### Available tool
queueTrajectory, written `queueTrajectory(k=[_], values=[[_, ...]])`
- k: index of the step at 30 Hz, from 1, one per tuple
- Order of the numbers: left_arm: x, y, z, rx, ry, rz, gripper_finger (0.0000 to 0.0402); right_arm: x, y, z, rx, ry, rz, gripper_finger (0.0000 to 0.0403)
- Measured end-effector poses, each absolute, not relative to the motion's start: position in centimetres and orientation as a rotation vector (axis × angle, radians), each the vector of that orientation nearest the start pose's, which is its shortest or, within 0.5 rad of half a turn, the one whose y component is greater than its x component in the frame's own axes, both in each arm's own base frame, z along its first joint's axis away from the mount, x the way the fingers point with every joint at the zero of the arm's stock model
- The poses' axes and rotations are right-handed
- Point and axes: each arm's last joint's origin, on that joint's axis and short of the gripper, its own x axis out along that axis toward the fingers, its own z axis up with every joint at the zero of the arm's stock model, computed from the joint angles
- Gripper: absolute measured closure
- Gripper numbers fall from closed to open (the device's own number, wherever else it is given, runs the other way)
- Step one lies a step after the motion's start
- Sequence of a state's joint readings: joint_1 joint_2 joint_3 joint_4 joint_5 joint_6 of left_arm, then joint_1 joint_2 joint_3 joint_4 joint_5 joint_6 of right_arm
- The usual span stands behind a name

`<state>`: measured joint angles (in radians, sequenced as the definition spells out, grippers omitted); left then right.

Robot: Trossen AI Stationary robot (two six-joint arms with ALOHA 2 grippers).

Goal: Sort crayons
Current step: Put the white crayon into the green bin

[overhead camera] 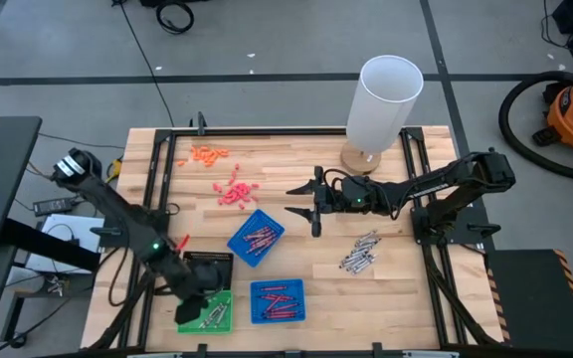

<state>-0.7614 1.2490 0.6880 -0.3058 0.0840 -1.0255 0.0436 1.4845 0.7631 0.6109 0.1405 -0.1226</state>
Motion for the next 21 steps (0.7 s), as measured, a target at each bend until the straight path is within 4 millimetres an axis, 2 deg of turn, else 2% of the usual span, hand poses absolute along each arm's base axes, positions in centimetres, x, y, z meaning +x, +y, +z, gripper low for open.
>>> queueTrajectory(k=[10, 21], values=[[17.1, -18.0, 17.8, -0.571, 1.253, -0.276, 0.0367, 31.7, 1.0, 23.9, -0.114, 0.117, -0.09, 0.0197], [17.3, -18.3, 17.4, -0.571, 1.263, -0.292, 0.0365, 31.6, 1.0, 23.7, -0.116, 0.14, -0.085, 0.0198]])
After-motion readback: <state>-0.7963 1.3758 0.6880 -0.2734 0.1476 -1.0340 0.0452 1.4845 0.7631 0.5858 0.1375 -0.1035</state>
